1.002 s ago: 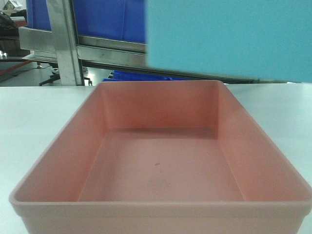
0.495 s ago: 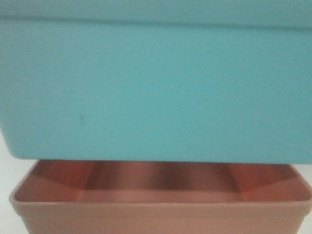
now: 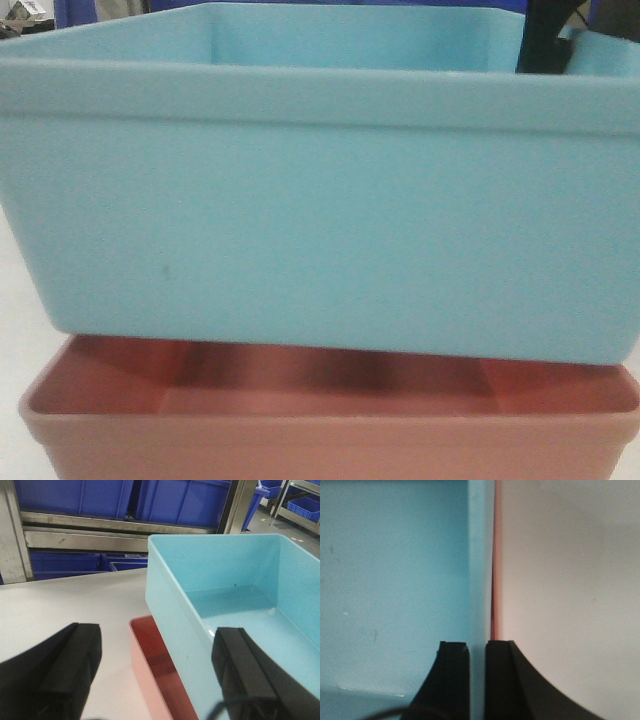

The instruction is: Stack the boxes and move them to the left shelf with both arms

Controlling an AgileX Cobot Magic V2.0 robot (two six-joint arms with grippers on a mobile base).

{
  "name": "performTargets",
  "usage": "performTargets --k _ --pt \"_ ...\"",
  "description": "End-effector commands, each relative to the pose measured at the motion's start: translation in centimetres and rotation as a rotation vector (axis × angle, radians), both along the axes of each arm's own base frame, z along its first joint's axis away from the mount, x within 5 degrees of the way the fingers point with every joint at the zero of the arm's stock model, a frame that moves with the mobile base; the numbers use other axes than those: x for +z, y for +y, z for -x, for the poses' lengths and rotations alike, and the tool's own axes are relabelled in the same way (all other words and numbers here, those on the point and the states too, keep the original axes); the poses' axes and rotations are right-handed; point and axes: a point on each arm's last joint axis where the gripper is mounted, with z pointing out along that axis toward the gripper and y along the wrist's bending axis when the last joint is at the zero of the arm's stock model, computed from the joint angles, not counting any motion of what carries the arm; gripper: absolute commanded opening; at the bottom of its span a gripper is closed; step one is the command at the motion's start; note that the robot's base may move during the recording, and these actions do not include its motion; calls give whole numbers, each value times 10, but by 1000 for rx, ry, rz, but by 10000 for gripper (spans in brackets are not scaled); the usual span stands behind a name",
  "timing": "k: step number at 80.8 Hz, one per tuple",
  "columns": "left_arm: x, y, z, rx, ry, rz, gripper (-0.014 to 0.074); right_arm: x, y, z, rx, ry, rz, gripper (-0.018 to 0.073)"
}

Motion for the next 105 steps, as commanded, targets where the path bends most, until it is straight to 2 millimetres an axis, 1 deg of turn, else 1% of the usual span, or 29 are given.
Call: performTargets --k 1,10,28,44,59,68,82,88,95,96,101,105 --pt "19 0 0 7 -107 56 376 19 1 3 -18 -107 -85 55" --pt "19 0 0 7 -107 56 376 10 1 3 -5 -108 -75 55" --pt "19 0 0 6 -102 54 376 5 2 -1 4 -129 -74 55" --pt "19 0 0 6 -103 54 376 -7 5 -8 31 -100 -49 55" --pt "16 -2 -3 6 -82 50 376 -7 5 -8 32 -99 -48 55" --pt "13 -4 -6 11 -38 100 377 -12 5 -8 31 -87 -43 59" --pt "10 -6 -10 16 -1 124 377 -20 4 -5 32 -61 -32 66" --pt "9 -7 -12 24 38 183 377 -21 4 -5 32 -59 -31 121" --pt "9 -7 -12 28 52 212 377 -21 4 -5 33 -59 -31 260" --pt "9 -7 -12 29 50 212 377 -21 4 -5 33 -59 -31 300" --pt "9 -7 -12 29 50 212 377 -21 4 -5 33 -57 -30 409" --pt "9 -7 -12 29 50 212 377 -21 4 -4 34 -54 -29 462"
